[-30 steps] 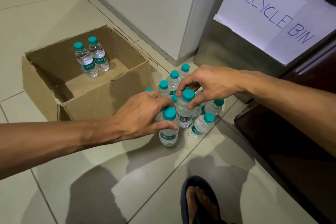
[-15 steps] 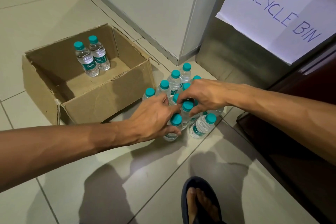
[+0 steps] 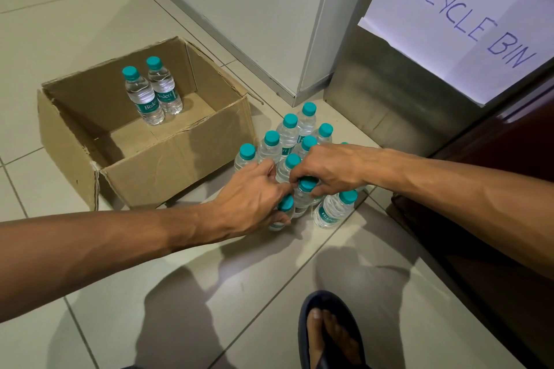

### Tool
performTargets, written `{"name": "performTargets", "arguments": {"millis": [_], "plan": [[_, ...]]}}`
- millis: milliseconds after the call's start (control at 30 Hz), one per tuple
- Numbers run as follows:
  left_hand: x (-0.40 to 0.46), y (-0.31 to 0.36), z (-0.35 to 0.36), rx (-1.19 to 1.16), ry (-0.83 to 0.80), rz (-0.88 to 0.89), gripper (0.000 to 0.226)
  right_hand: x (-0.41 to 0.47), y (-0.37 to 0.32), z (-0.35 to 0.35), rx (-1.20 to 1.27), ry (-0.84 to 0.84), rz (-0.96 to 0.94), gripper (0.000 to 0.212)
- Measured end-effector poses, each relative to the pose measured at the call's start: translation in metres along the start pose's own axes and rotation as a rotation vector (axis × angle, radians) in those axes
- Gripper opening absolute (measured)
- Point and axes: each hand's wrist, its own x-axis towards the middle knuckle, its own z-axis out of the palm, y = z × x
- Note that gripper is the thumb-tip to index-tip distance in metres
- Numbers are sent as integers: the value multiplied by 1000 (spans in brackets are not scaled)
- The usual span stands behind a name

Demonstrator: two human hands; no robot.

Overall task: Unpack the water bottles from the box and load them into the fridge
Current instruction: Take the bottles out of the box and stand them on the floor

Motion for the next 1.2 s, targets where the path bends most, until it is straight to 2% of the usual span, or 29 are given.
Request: {"name": "performTargets", "arguments": {"millis": [600, 833, 1200], "plan": [[4, -2, 12, -33, -19, -9, 54, 8, 5, 9, 10, -75, 16, 35], [5, -9, 11, 25, 13, 83, 49, 10, 5, 3, 9, -105, -4, 36], [6, -15, 9, -1, -22, 89, 56, 10, 13, -11, 14, -116, 25, 47]]}}
